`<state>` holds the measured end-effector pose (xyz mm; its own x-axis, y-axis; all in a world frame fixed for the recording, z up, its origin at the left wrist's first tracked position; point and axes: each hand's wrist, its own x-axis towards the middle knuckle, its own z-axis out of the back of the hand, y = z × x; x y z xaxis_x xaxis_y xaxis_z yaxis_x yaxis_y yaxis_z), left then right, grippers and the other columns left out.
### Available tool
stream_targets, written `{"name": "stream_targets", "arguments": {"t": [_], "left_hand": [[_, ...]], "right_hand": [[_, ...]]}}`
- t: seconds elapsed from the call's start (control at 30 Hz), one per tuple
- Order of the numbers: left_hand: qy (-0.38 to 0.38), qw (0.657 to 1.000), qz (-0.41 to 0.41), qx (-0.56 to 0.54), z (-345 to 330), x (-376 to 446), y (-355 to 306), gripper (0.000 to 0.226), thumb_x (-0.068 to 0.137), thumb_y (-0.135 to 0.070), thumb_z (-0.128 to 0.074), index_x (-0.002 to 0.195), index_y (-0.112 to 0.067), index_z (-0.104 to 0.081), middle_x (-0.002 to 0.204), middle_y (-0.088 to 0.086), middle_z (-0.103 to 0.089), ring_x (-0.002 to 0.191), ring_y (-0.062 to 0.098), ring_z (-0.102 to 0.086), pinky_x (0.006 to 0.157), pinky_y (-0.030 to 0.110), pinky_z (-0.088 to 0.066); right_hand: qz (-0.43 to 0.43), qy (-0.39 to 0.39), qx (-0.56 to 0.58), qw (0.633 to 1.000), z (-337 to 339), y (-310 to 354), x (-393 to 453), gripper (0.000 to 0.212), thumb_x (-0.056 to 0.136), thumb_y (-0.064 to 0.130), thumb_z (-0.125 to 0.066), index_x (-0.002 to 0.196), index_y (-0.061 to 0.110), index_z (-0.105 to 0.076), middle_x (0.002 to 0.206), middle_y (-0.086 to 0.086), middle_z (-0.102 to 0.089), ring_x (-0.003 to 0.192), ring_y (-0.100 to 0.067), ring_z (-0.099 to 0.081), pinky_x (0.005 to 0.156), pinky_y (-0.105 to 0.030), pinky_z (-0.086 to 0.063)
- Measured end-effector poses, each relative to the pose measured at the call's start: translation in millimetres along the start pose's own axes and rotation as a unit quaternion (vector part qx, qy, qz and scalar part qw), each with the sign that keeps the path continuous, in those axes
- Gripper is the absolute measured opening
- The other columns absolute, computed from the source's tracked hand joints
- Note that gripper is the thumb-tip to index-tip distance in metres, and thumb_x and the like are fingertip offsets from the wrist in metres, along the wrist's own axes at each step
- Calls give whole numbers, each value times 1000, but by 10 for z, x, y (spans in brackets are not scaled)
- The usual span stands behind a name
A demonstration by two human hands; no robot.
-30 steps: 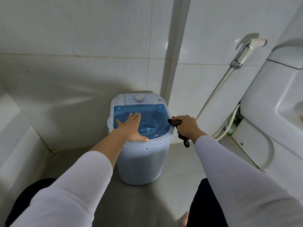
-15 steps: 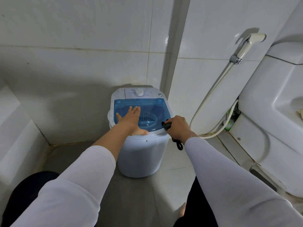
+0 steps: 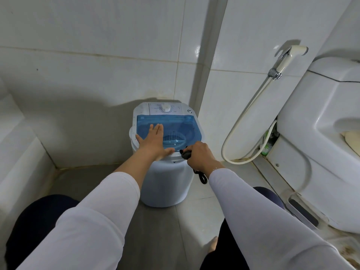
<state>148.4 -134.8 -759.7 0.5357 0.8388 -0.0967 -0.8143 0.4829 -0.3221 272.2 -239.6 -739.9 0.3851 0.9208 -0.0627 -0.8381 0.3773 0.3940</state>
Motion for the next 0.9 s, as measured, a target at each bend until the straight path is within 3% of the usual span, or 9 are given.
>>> {"name": "stream_targets", "arguments": {"t": [0.07,0.13,0.23,0.4,0.5,0.63,0.9], "left_hand": [[-11,1000,10,-10,32,-29,64,95,90,-56,-46,152,-12,11,162,-1,11,148,17,15,115,65,0],[-19,999,27,-16,98,-47,170,88,93,-56,-40,152,-12,10,162,-1,12,149,17,13,114,66,-2],[-37,994,82,-66,195,-68,374,79,97,-51,-35,153,-13,7,162,0,8,149,21,8,113,65,-3],[-20,951,148,-271,210,-116,614,69,101,-40,-33,153,-11,3,159,12,-18,145,32,-22,117,46,-20],[-24,925,155,-345,181,-131,645,64,102,-41,-25,153,-10,-2,160,12,-17,146,30,-20,117,41,-19],[-32,914,146,-377,144,-125,656,62,102,-42,-18,153,-12,1,161,10,-13,148,28,-15,119,40,-15],[-24,900,127,-417,134,-107,765,62,102,-45,-16,153,-16,2,161,8,-13,148,27,-17,120,40,-15]], "right_hand": [[14,21,40,999,41,14,-26,39,83,-4,-48,112,13,-68,115,-9,-65,92,-24,-62,73,-20,-48],[18,7,80,997,108,12,-30,49,80,-9,-42,111,17,-69,110,-8,-66,80,-24,-62,63,-19,-52],[-2,-61,116,991,168,8,5,50,79,-11,-41,111,15,-70,112,-11,-66,76,-23,-58,72,-27,-55],[4,-50,-2,999,11,48,9,40,84,-2,-47,116,11,-67,120,-15,-57,104,-30,-59,91,-26,-46],[-2,-36,-32,999,-54,102,39,37,84,1,-48,116,10,-65,121,-16,-53,103,-31,-59,93,-30,-47],[8,-21,-62,998,-114,198,37,37,85,2,-49,118,10,-63,121,-16,-52,101,-33,-59,81,-27,-44],[35,-5,-108,994,-257,443,-23,30,86,6,-52,114,6,-61,121,-17,-48,92,-29,-57,86,-32,-48]]}}
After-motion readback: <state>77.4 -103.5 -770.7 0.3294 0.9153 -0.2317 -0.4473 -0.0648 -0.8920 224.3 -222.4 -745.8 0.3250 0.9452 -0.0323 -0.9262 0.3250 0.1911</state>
